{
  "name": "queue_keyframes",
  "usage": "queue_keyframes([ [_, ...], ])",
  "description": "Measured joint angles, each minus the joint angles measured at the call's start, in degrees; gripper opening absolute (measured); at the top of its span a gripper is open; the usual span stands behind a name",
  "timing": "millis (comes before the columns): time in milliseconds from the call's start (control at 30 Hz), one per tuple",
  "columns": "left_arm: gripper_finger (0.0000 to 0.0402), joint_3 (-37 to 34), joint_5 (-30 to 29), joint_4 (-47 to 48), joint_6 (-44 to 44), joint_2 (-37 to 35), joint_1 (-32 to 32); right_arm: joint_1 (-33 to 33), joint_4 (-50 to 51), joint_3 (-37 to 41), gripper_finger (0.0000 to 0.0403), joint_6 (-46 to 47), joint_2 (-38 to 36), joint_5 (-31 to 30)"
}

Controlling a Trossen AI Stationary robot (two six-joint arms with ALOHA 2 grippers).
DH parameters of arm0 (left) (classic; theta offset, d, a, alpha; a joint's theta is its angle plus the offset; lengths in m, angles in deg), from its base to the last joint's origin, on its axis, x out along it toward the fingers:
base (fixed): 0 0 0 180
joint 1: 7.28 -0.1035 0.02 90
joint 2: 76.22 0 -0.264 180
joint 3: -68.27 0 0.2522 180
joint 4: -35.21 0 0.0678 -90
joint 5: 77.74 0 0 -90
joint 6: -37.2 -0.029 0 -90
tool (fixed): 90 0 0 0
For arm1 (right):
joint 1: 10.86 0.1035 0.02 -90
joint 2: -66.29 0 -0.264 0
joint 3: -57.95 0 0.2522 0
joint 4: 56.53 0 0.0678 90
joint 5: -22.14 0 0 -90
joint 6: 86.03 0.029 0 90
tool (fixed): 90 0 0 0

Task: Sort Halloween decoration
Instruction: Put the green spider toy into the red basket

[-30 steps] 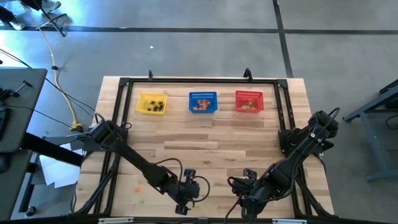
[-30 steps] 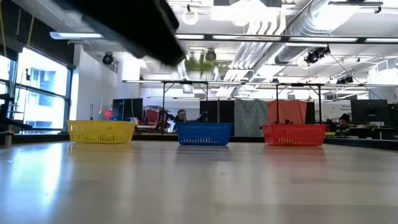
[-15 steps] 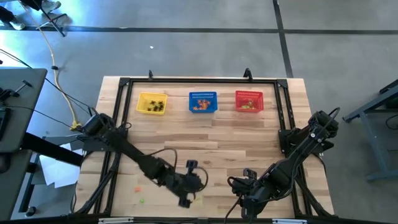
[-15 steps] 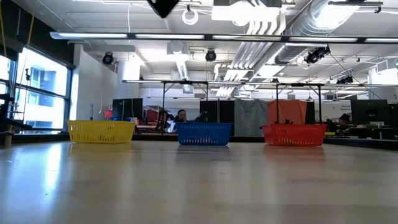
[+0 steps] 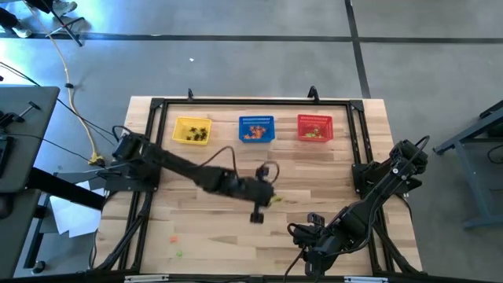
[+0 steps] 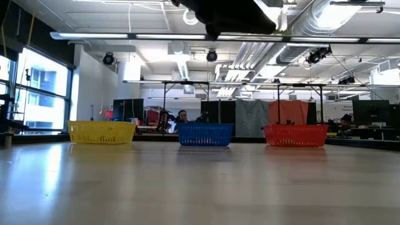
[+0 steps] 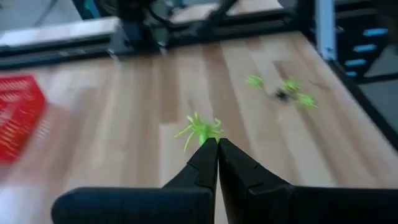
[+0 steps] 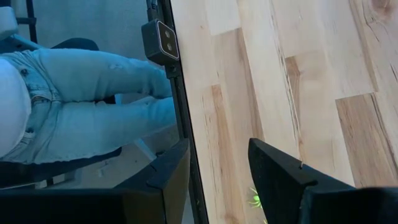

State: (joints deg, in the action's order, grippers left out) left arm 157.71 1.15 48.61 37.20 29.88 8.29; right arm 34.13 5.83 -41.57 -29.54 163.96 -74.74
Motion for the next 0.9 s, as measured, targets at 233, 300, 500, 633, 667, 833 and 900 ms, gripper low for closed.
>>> queue_keyframes([
  [233,0.0000,0.00,7.49,-4.42,-5.25,0.00,-9.59,0.00,0.00,0.00,0.0160,0.00,0.00,-0.01],
  [300,0.0000,0.00,10.56,-5.30,-6.23,0.00,-12.40,0.00,0.00,0.00,0.0160,0.00,0.00,-0.01],
  [500,0.0000,0.02,15.65,-7.40,-7.73,0.28,-18.79,0.00,-0.01,-0.01,0.0160,0.00,0.00,0.00],
  [633,0.0000,0.02,15.95,-8.15,-8.28,0.34,-20.54,0.00,0.00,0.00,0.0160,0.00,0.00,0.00],
  [667,0.0000,0.02,15.95,-8.39,-8.26,0.35,-20.80,0.00,0.00,0.00,0.0160,0.00,0.00,0.00],
  [833,0.0000,0.02,15.95,-8.55,-8.65,0.35,-21.27,0.00,0.00,0.00,0.0160,0.00,0.00,0.01],
  [900,0.0000,0.02,15.95,-8.59,-8.70,0.35,-21.10,0.00,0.00,0.00,0.0160,0.00,0.00,0.00],
])
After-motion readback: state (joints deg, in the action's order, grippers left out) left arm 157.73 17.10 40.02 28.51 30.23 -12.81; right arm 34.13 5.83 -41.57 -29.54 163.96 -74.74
